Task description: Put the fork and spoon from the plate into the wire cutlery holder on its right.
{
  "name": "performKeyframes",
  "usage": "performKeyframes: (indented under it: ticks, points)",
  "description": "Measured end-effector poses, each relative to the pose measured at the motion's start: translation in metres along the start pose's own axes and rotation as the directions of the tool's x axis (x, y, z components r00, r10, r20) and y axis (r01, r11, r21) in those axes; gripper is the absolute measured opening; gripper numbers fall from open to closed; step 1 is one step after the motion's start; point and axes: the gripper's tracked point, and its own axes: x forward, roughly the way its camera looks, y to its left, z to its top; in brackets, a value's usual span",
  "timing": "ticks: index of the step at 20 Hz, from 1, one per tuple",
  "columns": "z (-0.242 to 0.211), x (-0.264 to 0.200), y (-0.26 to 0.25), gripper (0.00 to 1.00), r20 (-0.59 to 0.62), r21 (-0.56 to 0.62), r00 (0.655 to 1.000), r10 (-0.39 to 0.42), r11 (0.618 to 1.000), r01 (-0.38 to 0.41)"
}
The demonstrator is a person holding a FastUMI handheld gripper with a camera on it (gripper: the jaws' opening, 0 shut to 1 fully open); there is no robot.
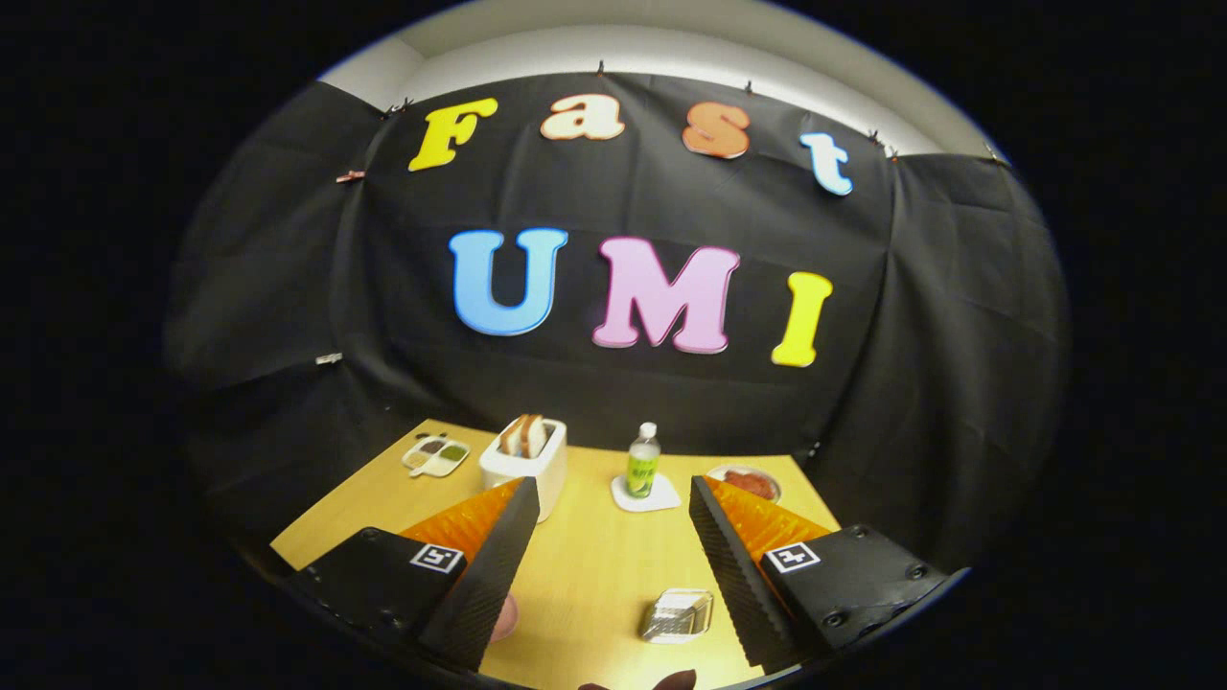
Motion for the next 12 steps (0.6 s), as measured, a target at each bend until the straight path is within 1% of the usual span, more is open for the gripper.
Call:
performKeyframes:
  ticks: [2, 5, 8, 10, 12]
  points:
    - [-0.025, 0.003, 0.023, 0.98, -0.127, 0.001, 0.990, 0.067, 0.998, -0.067]
    - [-0.064, 0.005, 0.056, 0.98, -0.297, 0.029, 0.943, 0.147, 0.989, -0.145]
    - [-0.106, 0.005, 0.088, 0.98, -0.446, 0.094, 0.868, 0.220, 0.976, -0.198]
    - [-0.133, 0.005, 0.105, 0.99, -0.535, 0.135, 0.806, 0.254, 0.967, -0.215]
    - [-0.164, 0.011, 0.119, 0.96, -0.609, 0.168, 0.743, 0.276, 0.961, -0.219]
